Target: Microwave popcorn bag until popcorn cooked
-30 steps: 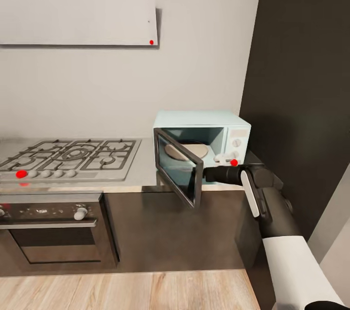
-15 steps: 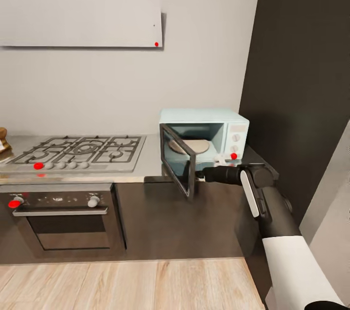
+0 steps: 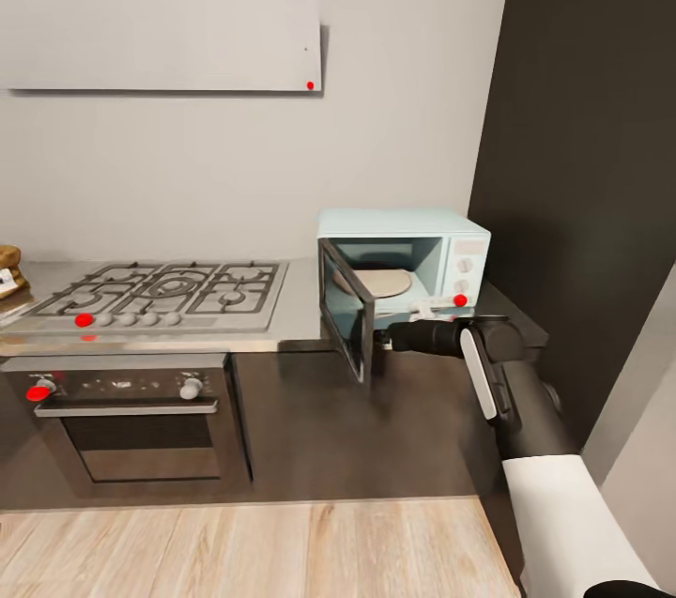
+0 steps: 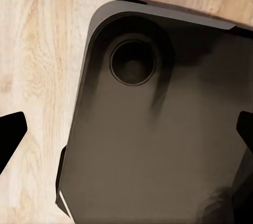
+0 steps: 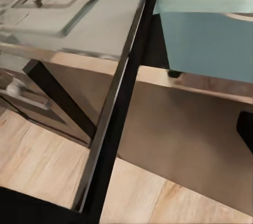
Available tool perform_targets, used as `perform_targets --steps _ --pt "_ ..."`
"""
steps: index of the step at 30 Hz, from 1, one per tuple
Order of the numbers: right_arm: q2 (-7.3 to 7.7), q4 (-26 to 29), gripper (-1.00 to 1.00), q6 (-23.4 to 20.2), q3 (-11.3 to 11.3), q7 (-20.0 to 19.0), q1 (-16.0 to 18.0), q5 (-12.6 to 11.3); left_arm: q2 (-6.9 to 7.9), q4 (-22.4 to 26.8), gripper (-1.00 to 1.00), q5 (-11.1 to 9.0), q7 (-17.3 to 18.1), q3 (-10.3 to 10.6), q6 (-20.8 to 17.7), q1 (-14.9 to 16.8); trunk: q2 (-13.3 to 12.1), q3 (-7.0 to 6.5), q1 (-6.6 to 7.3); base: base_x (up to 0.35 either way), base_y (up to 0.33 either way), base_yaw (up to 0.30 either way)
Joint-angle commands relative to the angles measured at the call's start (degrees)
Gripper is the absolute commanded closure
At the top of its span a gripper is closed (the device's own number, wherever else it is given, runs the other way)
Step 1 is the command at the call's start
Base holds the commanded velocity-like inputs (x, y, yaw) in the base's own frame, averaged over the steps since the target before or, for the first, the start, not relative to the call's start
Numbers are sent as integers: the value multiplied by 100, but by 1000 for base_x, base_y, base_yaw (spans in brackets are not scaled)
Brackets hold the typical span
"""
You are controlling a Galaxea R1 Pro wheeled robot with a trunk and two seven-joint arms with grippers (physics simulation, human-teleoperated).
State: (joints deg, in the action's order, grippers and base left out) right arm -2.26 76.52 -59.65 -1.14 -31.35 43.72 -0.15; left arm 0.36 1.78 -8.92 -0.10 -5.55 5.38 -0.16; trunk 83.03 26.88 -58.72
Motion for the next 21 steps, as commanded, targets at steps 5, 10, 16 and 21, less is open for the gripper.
perform_targets --steps 5,10,16,21 --pt "5 3 -100 -35 8 -12 5 -29 -1 7 -100 -5 1 -42 7 -2 3 5 0 0 152 0" --pt "6 3 -100 -35 10 -12 5 -35 -1 7 -100 -5 1 -42 7 -2 3 5 0 0 151 0" --pt "6 3 -100 -35 15 -19 5 -37 -1 7 -100 -5 1 -42 7 -2 3 5 0 0 151 0" --pt "14 3 -100 -35 16 -20 5 -37 -1 7 -100 -5 1 -42 7 -2 3 5 0 0 151 0"
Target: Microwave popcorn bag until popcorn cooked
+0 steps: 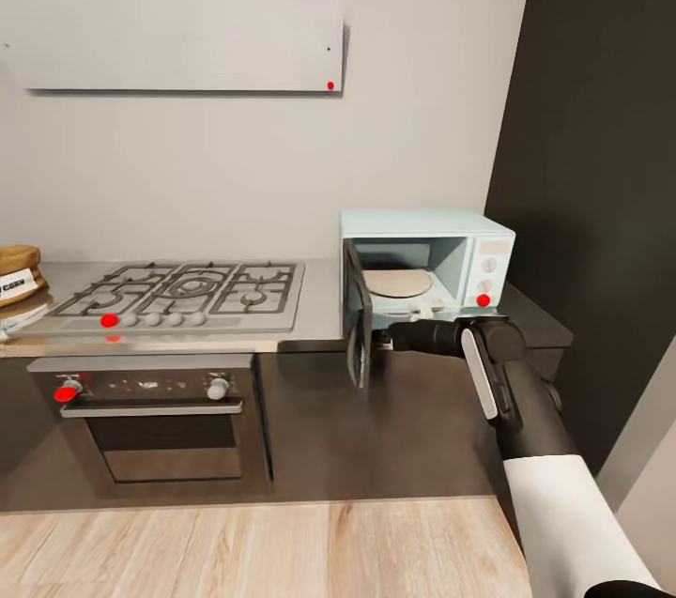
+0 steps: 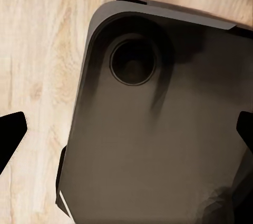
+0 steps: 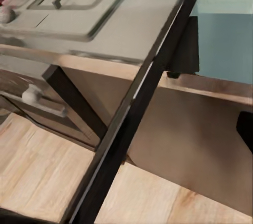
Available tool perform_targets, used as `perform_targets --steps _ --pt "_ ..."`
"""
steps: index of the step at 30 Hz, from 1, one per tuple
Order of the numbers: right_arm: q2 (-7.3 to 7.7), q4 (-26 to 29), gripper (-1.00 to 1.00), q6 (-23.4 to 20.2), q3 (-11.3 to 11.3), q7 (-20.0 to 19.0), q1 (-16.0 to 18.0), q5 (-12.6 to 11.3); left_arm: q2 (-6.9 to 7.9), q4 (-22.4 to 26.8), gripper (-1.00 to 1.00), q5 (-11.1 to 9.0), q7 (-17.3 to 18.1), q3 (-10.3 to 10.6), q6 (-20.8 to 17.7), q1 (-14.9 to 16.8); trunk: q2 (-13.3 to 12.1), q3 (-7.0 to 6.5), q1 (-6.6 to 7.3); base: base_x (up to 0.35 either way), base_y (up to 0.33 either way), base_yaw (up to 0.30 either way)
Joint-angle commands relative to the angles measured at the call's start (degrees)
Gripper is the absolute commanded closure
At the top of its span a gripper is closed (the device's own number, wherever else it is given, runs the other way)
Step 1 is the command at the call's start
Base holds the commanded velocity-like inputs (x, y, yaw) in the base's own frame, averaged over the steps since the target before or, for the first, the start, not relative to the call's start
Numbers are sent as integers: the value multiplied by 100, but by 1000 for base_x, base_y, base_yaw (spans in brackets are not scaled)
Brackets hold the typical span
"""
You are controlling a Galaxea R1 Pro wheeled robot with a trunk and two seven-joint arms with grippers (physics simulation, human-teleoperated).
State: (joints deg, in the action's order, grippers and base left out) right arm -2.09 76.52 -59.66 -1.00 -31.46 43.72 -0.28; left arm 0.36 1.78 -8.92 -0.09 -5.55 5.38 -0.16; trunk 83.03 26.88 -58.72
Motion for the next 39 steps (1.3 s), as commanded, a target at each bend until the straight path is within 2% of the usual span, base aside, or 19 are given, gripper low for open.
perform_targets --steps 1,15,19,21,24,26,27,28,29,31,33,37,39 --pt "-3 3 -100 -34 3 -9 5 -25 -1 7 -100 -5 1 -42 7 -2 3 5 0 0 151 0" --pt "44 3 -100 -34 3 -2 5 -4 -1 7 -100 -5 1 -42 7 -2 3 5 0 0 117 0" --pt "115 3 -100 -34 20 0 5 30 -1 7 -100 -5 1 -42 7 -2 3 5 0 0 2 0" --pt "247 3 -100 -34 26 0 5 40 -1 7 -100 -5 1 -42 7 -2 3 5 0 0 0 0" --pt "672 -7 -100 -34 35 31 5 42 -5 7 -100 -5 1 -44 7 -2 3 5 0 0 0 0" --pt "1093 -111 -100 -15 43 47 5 30 -9 7 -100 -5 1 -49 7 -2 3 5 0 0 0 0" --pt "1368 -217 -100 -7 89 51 5 29 -10 7 -100 -5 1 -50 7 -2 3 5 0 0 0 0" --pt "1432 -275 -100 -5 169 53 5 31 -10 7 -100 -5 1 -51 7 -2 3 5 0 0 0 0" --pt "1491 -407 -100 0 343 51 5 40 -10 7 -100 -5 1 -51 7 -2 3 5 0 0 0 0" --pt "1531 -686 -100 33 583 47 5 50 -10 7 -100 -5 1 -51 7 -2 3 5 0 0 0 0" --pt "1585 -1269 -100 247 751 45 5 56 -10 7 -100 -5 1 -51 7 -2 3 5 0 0 0 0" --pt "1762 -3190 -100 1472 821 42 5 69 -10 7 -100 -5 1 -51 7 -2 3 5 0 0 0 0" --pt "1811 -4121 -100 2042 821 73 5 173 -10 7 -100 -5 1 -51 7 -2 3 5 0 0 0 0"
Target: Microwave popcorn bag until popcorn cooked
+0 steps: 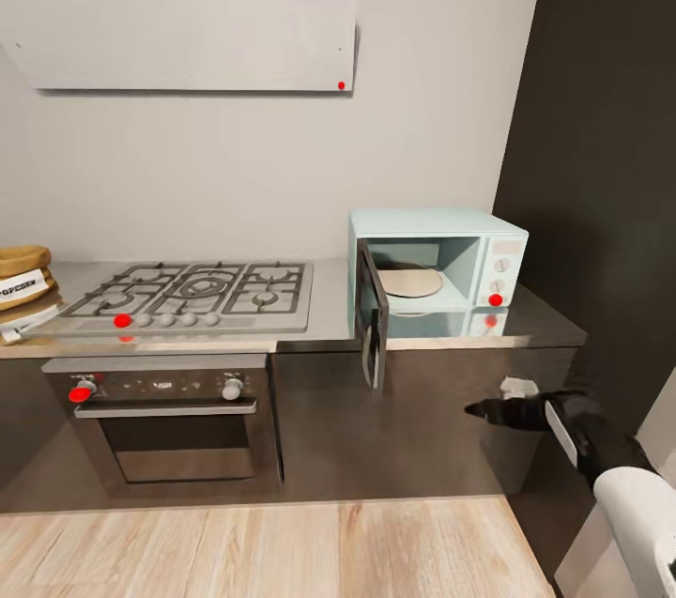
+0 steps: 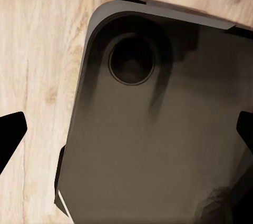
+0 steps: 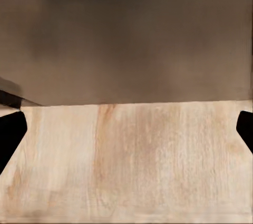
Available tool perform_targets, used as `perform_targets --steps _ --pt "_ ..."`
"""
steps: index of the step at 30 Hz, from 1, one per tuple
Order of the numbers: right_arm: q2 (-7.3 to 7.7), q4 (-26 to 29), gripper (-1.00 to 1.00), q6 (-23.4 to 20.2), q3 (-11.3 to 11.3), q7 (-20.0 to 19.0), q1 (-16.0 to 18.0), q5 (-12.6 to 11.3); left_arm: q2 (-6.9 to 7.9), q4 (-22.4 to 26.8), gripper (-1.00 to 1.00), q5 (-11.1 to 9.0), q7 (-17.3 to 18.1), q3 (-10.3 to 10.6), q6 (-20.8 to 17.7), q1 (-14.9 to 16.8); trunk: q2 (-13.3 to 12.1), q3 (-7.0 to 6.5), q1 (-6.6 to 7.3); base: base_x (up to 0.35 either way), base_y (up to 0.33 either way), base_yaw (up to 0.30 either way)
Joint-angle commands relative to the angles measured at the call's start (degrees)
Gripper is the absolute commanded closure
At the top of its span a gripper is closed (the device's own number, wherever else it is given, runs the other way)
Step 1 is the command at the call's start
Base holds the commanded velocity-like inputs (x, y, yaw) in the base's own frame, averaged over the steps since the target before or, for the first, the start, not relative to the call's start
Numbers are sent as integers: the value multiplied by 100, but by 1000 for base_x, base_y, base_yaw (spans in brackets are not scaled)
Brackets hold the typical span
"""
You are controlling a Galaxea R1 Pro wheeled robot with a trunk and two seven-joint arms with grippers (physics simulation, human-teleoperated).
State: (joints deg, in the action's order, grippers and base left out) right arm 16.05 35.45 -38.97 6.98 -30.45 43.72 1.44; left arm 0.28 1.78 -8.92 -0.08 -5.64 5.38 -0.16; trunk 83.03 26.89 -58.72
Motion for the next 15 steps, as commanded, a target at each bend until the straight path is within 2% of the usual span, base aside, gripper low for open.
perform_targets --steps 1,2,3,6,8,10,13,14,15 --pt "16 -610 -100 390 19 -11 5 219 0 7 -100 -4 -1 -42 7 -2 3 4 0 0 0 0" --pt "21 -1010 -100 705 17 10 5 404 1 7 -100 -6 -1 -42 7 -2 3 4 0 0 0 0" --pt "27 -1625 -100 1206 19 66 5 687 0 7 -100 -5 -1 -42 7 -2 3 4 0 0 0 0" --pt "36 -3176 -100 2404 16 437 15 1057 -1 7 -100 -7 -1 -42 7 -2 3 4 0 0 0 0" --pt "26 -3547 -100 2936 8 778 39 1115 1 7 -100 -7 -1 -42 7 -2 3 4 0 0 0 0" --pt "6 -3669 -100 3196 6 978 -107 1126 0 7 -100 -10 -1 -42 8 -3 3 4 0 0 0 0" --pt "-44 -3721 -100 3488 8 1087 -928 1132 -1 7 -100 -12 -1 -42 7 -2 3 4 0 0 0 0" --pt "-60 -3728 -100 3756 12 1130 -1307 1123 -1 7 -100 -13 -1 -42 9 -2 3 4 0 0 0 0" --pt "-62 -3732 -100 3857 12 1161 -1434 1119 -1 7 -100 -13 -1 -42 10 -2 3 4 0 0 0 0"
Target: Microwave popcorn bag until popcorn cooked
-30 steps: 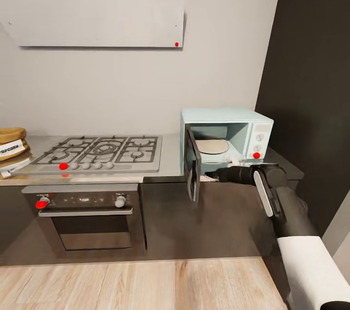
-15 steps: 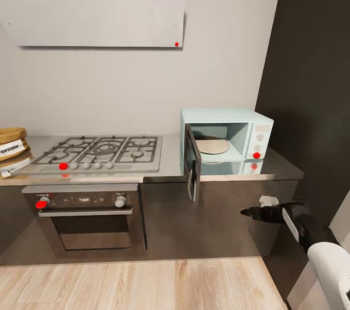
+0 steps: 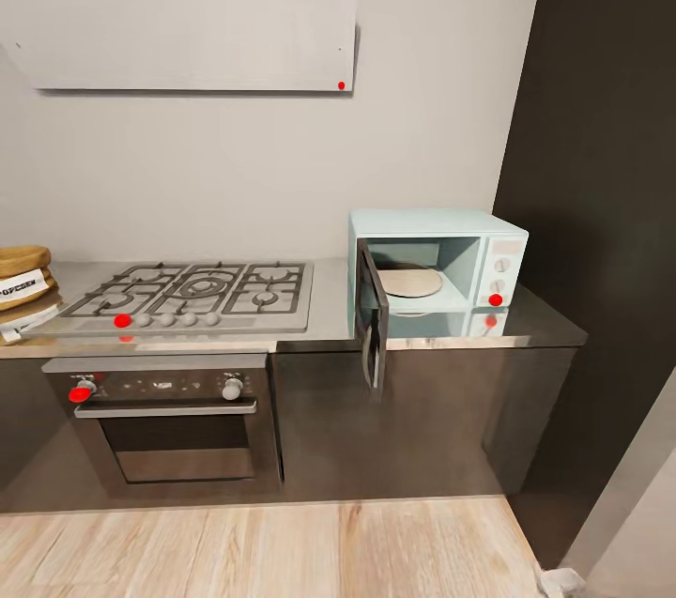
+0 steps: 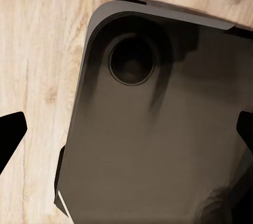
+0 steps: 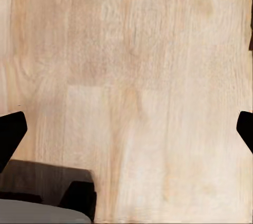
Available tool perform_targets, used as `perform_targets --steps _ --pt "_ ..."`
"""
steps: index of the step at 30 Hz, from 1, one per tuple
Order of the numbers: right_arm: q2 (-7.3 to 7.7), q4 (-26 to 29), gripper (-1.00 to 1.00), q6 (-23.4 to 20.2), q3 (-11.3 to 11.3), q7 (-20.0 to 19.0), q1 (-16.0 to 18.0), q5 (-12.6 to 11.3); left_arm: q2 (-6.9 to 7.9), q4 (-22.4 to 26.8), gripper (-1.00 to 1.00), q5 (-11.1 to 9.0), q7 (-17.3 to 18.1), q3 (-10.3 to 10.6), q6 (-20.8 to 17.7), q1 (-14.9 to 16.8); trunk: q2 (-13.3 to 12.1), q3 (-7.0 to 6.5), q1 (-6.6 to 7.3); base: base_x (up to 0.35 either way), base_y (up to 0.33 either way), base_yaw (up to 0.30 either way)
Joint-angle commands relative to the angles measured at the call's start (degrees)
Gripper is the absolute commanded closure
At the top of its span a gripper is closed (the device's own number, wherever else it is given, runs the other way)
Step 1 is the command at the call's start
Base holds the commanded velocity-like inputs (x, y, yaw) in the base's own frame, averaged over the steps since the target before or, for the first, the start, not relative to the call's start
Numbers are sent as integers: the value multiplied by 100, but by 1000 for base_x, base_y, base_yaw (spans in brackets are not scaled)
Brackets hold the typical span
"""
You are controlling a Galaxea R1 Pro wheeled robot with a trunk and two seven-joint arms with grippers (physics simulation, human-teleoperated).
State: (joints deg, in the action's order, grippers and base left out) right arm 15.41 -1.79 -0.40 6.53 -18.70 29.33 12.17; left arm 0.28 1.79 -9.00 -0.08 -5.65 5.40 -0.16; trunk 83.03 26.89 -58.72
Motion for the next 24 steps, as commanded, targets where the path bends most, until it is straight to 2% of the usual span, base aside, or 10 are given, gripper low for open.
perform_targets --steps 1,2,4,6,8,12,15,24 --pt "-1 -11 -100 91 59 18 -127 41 -1 6 -100 -3 -1 -42 10 -1 3 4 0 0 0 0" --pt "-9 -13 -100 220 59 65 -370 33 -1 6 -100 -4 -1 -42 12 -1 3 4 0 0 0 0" --pt "-23 -14 -100 528 63 286 -1077 25 -1 6 -100 -4 -1 -42 13 -1 3 4 0 0 0 0" --pt "-175 -15 -100 649 68 673 -1453 23 1 6 -100 -5 -1 -42 13 -1 3 4 0 0 0 0" --pt "-321 -15 -100 742 72 873 -1569 28 3 6 -100 -5 -1 -44 13 -1 3 4 0 0 0 0" --pt "-448 -15 -100 847 69 960 -1737 45 2 6 -100 -5 -1 -45 13 -1 3 4 0 0 0 0" --pt "-580 -15 -100 730 76 1044 -1771 23 -8 6 -100 -5 -4 -42 13 -1 3 0 0 0 0 62" --pt "-583 -15 -100 775 77 1052 -1772 22 -2 6 -100 -12 -10 -50 13 -1 3 -37 0 0 0 239"
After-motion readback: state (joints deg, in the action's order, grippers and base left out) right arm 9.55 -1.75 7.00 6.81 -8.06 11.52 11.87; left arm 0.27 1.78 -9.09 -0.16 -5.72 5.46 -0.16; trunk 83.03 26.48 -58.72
